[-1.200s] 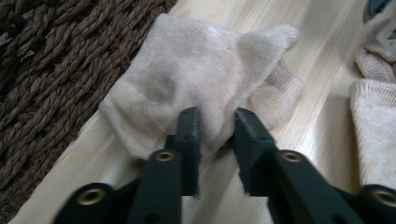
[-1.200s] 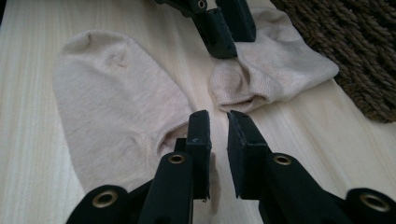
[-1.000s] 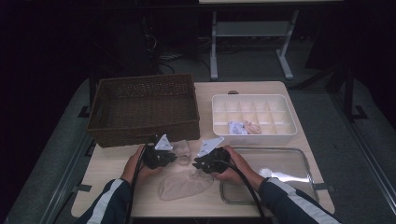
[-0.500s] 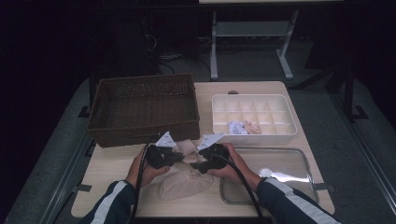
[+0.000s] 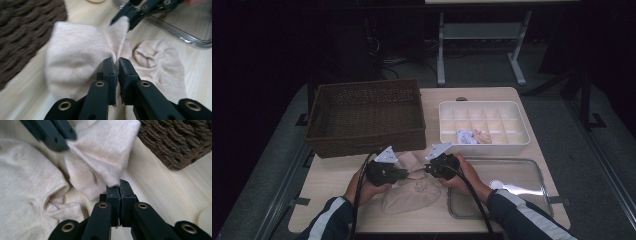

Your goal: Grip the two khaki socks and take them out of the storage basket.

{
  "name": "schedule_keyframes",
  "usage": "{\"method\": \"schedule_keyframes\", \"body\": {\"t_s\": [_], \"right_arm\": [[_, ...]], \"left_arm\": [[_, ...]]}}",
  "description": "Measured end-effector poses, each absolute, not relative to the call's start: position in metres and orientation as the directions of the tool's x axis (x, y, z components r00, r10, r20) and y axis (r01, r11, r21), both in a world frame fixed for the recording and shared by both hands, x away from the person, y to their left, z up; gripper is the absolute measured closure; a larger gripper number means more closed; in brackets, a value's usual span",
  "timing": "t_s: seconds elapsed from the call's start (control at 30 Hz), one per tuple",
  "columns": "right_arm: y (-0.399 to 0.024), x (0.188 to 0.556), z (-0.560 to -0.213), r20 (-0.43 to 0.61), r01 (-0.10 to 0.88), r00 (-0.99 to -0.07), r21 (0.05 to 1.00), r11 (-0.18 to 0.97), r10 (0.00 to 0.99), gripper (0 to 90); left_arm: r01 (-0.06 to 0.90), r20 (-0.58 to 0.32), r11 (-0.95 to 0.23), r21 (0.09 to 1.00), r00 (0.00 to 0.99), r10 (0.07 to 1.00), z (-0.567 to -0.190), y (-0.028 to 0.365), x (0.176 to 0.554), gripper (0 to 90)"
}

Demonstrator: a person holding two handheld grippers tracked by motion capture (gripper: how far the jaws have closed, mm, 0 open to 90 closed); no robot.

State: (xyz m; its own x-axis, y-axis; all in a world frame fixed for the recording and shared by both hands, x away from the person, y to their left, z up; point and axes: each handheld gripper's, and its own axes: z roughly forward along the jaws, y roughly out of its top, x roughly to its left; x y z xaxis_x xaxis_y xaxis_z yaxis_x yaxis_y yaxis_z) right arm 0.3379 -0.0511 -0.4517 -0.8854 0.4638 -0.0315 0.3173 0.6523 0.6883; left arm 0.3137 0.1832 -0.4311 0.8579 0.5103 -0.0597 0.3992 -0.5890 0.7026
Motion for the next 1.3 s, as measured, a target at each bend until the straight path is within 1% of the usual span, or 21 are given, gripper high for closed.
{"method": "schedule_keyframes", "body": {"t_s": [0.07,0.13,0.2,0.27,0.3,0.37,0.47,0.5,0.57,0.6,0.63,0.73,0.8,0.87,0.9,0.93,0.97,1.07,1.13,1.2,1.3], "right_arm": [[-0.053,0.340,-0.451,-0.025,0.319,-0.888,0.685,0.655,0.459,88.3],[-0.055,0.342,-0.451,-0.045,0.310,-0.890,0.672,0.673,0.454,88.2],[-0.058,0.344,-0.450,-0.042,0.322,-0.885,0.665,0.674,0.464,88.2],[-0.059,0.346,-0.451,-0.050,0.321,-0.886,0.652,0.687,0.461,87.5],[-0.060,0.347,-0.452,-0.041,0.328,-0.885,0.651,0.684,0.464,87.3],[-0.061,0.349,-0.453,-0.040,0.338,-0.881,0.642,0.688,0.471,86.0],[-0.063,0.352,-0.455,-0.025,0.361,-0.871,0.644,0.674,0.490,78.0],[-0.063,0.352,-0.455,-0.025,0.361,-0.871,0.644,0.674,0.490,78.0],[-0.064,0.352,-0.454,-0.013,0.371,-0.867,0.651,0.662,0.499,71.2],[-0.064,0.352,-0.454,-0.013,0.370,-0.866,0.657,0.657,0.501,62.6],[-0.064,0.352,-0.454,-0.013,0.370,-0.866,0.657,0.657,0.501,62.6],[-0.063,0.353,-0.454,0.014,0.389,-0.859,0.668,0.634,0.512,54.0],[-0.061,0.352,-0.455,0.017,0.391,-0.859,0.666,0.635,0.511,51.9],[-0.061,0.351,-0.454,0.009,0.387,-0.861,0.661,0.642,0.509,51.0],[-0.062,0.351,-0.453,0.009,0.384,-0.863,0.662,0.644,0.505,51.3],[-0.064,0.350,-0.451,0.016,0.393,-0.857,0.667,0.633,0.515,53.6],[-0.064,0.350,-0.451,0.016,0.393,-0.857,0.667,0.633,0.515,53.6],[-0.069,0.346,-0.446,0.012,0.387,-0.859,0.670,0.633,0.512,59.3],[-0.072,0.344,-0.443,0.052,0.402,-0.859,0.685,0.608,0.510,70.1],[-0.072,0.343,-0.444,0.025,0.379,-0.868,0.677,0.631,0.495,81.6],[-0.066,0.340,-0.450,-0.002,0.329,-0.898,0.663,0.673,0.441,88.4]], "left_arm": [[0.406,-0.061,-0.569,0.715,0.847,0.528,-0.429,0.189,0.315,82.7],[0.405,-0.041,-0.568,0.717,0.838,0.545,-0.428,0.194,0.316,78.2],[0.406,-0.022,-0.570,0.714,0.827,0.562,-0.429,0.198,0.318,78.0],[0.399,-0.024,-0.572,0.717,0.834,0.552,-0.431,0.200,0.320,71.4],[0.392,-0.025,-0.585,0.710,0.844,0.535,-0.432,0.199,0.319,71.4],[0.359,0.027,-0.637,0.682,0.859,0.512,-0.435,0.195,0.319,62.8],[0.355,0.010,-0.656,0.666,0.875,0.484,-0.445,0.191,0.324,57.3],[0.355,0.010,-0.656,0.666,0.875,0.484,-0.445,0.191,0.324,56.1],[0.334,0.033,-0.676,0.656,0.883,0.468,-0.448,0.189,0.327,54.5],[0.339,0.020,-0.669,0.661,0.884,0.467,-0.449,0.187,0.328,54.0],[0.331,0.013,-0.671,0.664,0.891,0.453,-0.450,0.186,0.329,54.0],[0.315,0.037,-0.700,0.641,0.898,0.438,-0.454,0.182,0.331,55.1],[0.314,0.039,-0.704,0.637,0.899,0.436,-0.456,0.181,0.331,61.6],[0.320,0.042,-0.703,0.635,0.894,0.446,-0.457,0.181,0.332,63.6],[0.327,0.043,-0.702,0.633,0.890,0.454,-0.457,0.182,0.332,65.5],[0.332,0.047,-0.701,0.632,0.886,0.462,-0.458,0.183,0.333,72.7],[0.346,0.034,-0.692,0.634,0.881,0.472,-0.458,0.184,0.333,72.7],[0.354,0.023,-0.679,0.643,0.878,0.479,-0.458,0.186,0.334,81.6],[0.356,0.022,-0.676,0.645,0.875,0.483,-0.458,0.186,0.333,85.1],[0.356,0.019,-0.680,0.641,0.878,0.478,-0.457,0.185,0.333,86.0],[0.373,-0.025,-0.643,0.669,0.876,0.482,-0.452,0.185,0.332,86.4]]}}
